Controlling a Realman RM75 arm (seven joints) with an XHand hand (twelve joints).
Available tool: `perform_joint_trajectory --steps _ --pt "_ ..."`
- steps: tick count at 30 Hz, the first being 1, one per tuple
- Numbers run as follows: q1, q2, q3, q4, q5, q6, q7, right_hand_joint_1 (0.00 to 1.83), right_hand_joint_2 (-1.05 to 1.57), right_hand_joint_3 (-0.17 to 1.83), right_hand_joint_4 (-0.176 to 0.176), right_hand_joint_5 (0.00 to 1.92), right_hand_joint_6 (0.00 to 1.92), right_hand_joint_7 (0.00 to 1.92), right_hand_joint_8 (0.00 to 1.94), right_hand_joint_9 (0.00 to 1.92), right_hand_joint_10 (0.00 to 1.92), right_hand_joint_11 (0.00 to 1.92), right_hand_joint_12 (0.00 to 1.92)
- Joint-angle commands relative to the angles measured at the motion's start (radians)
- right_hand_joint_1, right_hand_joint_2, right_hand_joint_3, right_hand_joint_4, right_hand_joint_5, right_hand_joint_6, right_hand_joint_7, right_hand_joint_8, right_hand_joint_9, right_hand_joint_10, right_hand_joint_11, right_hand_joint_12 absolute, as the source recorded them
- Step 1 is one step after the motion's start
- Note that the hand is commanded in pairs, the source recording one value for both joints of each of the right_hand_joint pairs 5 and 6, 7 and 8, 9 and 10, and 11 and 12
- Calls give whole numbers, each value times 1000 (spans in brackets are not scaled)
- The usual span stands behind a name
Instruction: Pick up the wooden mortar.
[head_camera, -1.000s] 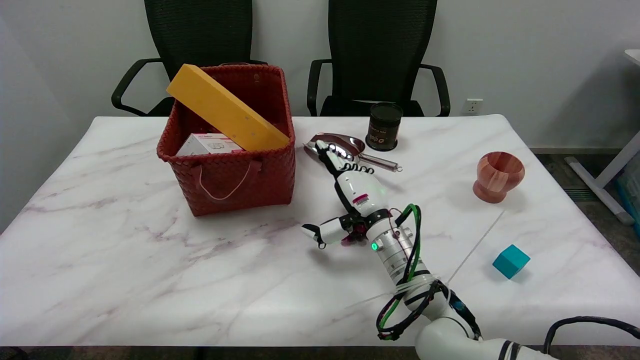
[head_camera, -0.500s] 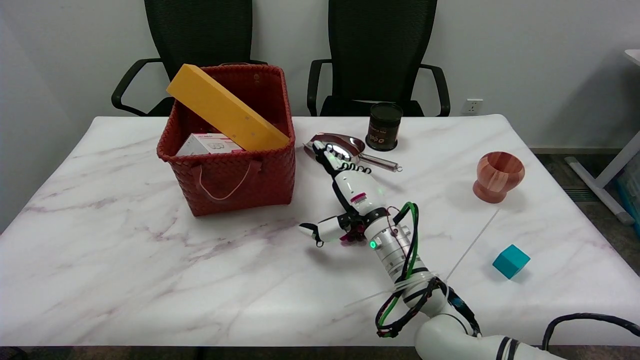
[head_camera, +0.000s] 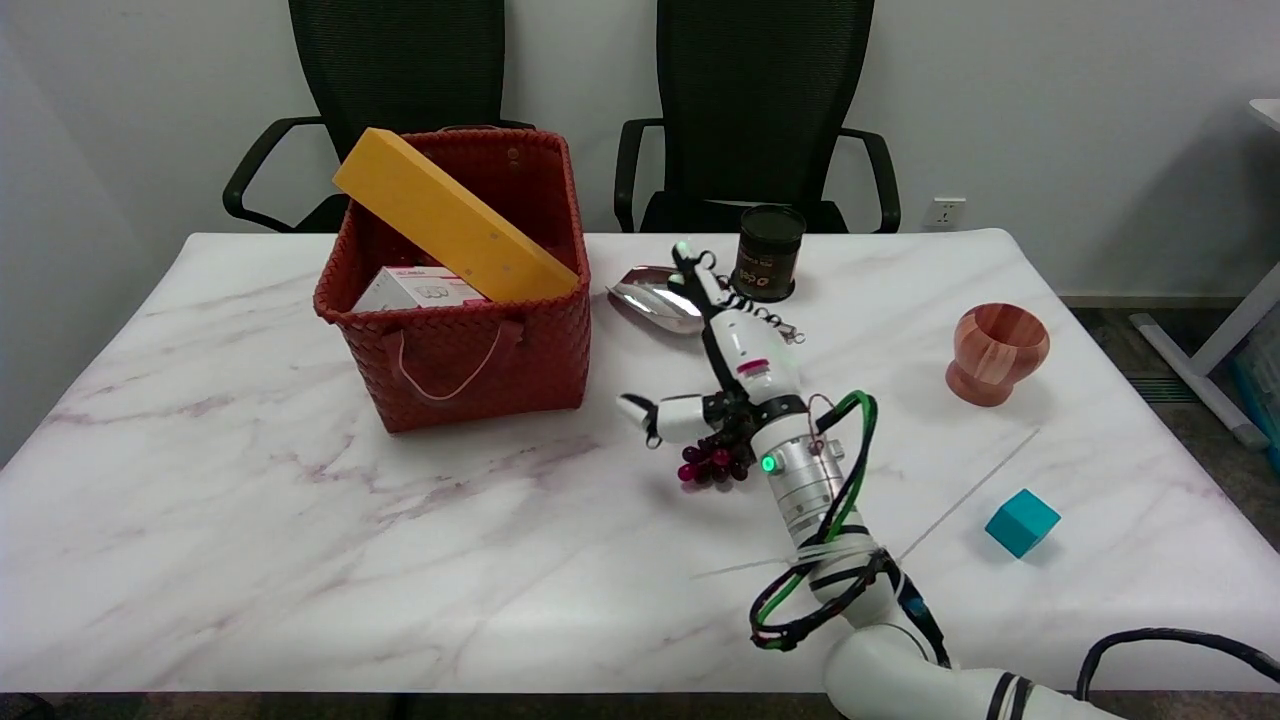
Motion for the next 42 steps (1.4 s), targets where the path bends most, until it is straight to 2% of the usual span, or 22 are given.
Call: perform_joint_trajectory --steps 1,6,10,23,30,35,38,42 --pt "11 -18 11 84 202 192 101 1045 530 652 0 77 77 377 377 373 373 369 369" --pt "17 -24 11 85 241 238 158 1002 693 676 0 96 96 381 381 409 409 417 417" --pt "24 -25 11 69 239 288 236 985 727 702 0 104 104 391 391 407 407 420 420" --pt "-21 4 20 89 246 603 235 992 787 701 0 103 103 384 384 399 399 378 378" --pt "-83 28 100 99 254 636 242 1022 759 704 0 101 101 385 385 399 399 350 350" --pt "-88 38 117 74 320 680 244 1035 744 710 0 105 105 390 390 398 398 342 342" --pt "-88 50 120 73 355 680 244 1093 606 729 0 43 43 386 386 376 376 315 315" --pt "-88 58 122 77 411 680 244 1142 418 751 0 0 0 284 284 287 287 235 235"
